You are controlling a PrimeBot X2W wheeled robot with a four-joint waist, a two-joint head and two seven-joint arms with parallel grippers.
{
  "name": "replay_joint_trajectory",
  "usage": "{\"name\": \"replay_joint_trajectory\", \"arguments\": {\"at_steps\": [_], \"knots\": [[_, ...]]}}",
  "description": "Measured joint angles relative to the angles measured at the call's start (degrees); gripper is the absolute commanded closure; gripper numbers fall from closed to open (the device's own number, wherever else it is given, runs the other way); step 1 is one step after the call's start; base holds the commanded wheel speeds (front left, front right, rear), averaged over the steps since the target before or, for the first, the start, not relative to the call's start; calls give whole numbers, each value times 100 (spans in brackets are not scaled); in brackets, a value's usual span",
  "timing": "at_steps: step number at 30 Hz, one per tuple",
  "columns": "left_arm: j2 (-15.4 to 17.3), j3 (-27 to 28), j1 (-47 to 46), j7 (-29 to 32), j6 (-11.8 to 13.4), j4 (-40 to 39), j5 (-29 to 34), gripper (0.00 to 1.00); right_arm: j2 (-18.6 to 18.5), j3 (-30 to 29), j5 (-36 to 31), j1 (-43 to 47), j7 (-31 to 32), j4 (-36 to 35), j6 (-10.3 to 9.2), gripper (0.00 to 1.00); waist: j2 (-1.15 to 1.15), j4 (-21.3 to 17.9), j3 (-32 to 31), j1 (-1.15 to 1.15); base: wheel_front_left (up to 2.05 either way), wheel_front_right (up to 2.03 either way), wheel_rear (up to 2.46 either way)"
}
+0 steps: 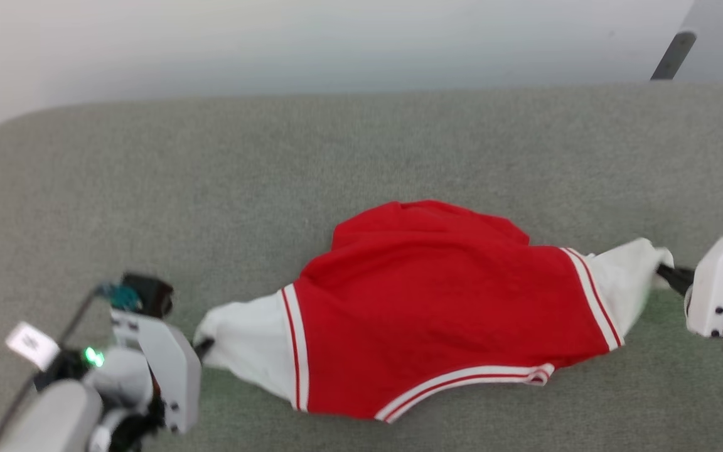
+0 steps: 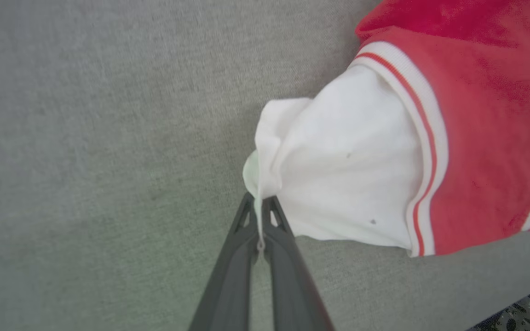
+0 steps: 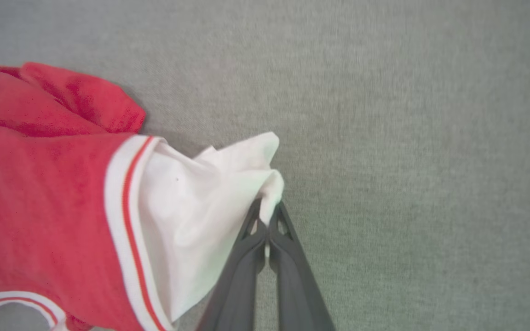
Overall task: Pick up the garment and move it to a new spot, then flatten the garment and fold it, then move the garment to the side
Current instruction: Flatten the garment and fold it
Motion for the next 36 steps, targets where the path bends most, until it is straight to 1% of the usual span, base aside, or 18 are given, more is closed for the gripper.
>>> {"name": "replay_joint_trajectory", "arguments": {"at_steps": [5, 8, 11, 14, 18, 24, 27, 32, 36], "knots": [[313, 102, -504, 380, -19, -342, -15, 100, -194, 337, 245, -226, -167, -420, 0, 100, 0, -39, -292, 0, 0, 0, 0], [450, 113, -953, 605, -101, -463, 19, 100, -254, 520, 308, -458, -285, -619, 0, 100, 0, -65, -475, 0, 0, 0, 0], [477, 71, -1485, 790, -214, -483, 29, 100, -280, 660, 398, -761, -495, -780, 0, 100, 0, -85, -650, 0, 0, 0, 0], [472, 3, -2035, 924, -305, -346, 40, 100, -294, 817, 336, -1096, -717, -817, 0, 100, 0, -99, -808, 0, 0, 0, 0], [434, -55, -2887, 947, -392, 19, 147, 100, -167, 951, 274, -1667, -1009, -775, 0, 100, 0, -115, -958, 0, 0, 0, 0], [314, -110, -4166, 603, -456, 805, 459, 100, 52, 1133, -44, -2561, -1574, -515, 0, 100, 0, -116, -1072, 0, 0, 0, 0], [261, -129, -4702, 311, -465, 1183, 597, 100, 194, 1180, -102, -2999, -1919, -310, 1, 100, 0, -118, -1094, 0, 0, 0, 0], [192, -177, -5509, -355, -508, 1793, 845, 100, 372, 1267, -294, -3640, -2398, 158, 1, 100, 0, -126, -1086, 0, 0, 0, 0], [110, -312, -5946, -664, -515, 2247, 876, 100, 478, 1379, -316, -4025, -2585, 521, 1, 100, 0, -115, -1056, 0, 0, 0, 0]]}}
